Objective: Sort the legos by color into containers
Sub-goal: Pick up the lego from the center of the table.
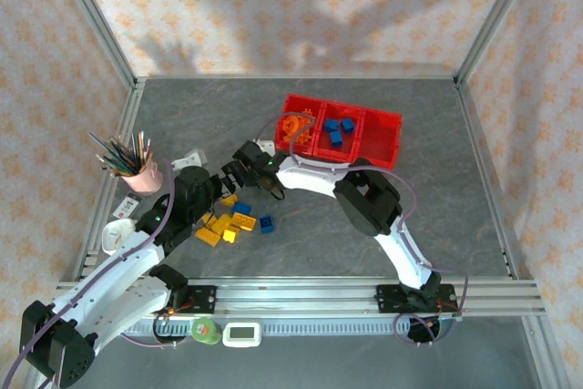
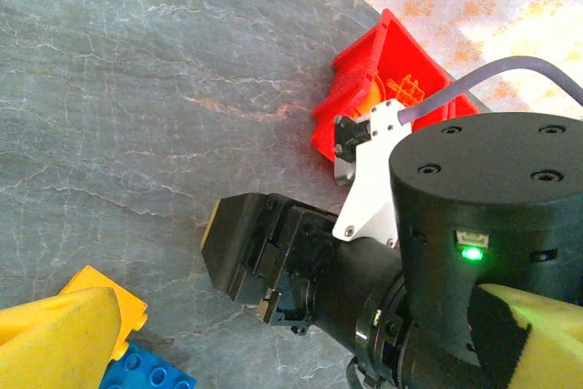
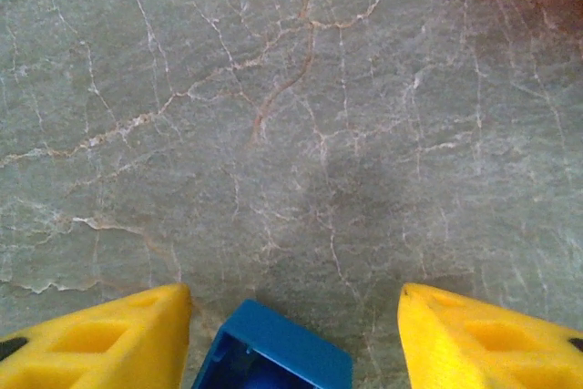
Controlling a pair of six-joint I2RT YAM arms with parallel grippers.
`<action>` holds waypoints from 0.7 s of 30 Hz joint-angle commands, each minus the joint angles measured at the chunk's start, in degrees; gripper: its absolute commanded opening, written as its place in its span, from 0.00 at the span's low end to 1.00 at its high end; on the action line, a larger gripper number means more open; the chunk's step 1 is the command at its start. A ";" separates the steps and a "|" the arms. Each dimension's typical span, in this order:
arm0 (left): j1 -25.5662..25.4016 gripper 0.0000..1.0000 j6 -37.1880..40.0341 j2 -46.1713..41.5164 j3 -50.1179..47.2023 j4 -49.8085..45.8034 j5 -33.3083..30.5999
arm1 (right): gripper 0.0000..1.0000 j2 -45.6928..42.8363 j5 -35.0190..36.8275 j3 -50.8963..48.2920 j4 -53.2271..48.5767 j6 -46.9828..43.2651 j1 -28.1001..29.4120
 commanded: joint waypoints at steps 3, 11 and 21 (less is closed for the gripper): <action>0.84 0.99 -0.50 -0.67 -1.08 -0.44 -0.30 | 0.54 -3.30 4.84 -2.30 -4.33 0.27 1.03; 0.80 0.99 -1.11 -0.49 -1.30 0.77 0.49 | 0.43 -3.14 4.73 -3.06 -2.78 -0.04 1.07; 0.88 0.99 -0.68 -0.88 -0.64 -0.24 0.56 | 0.29 -4.73 2.50 -3.13 -1.24 -1.60 0.98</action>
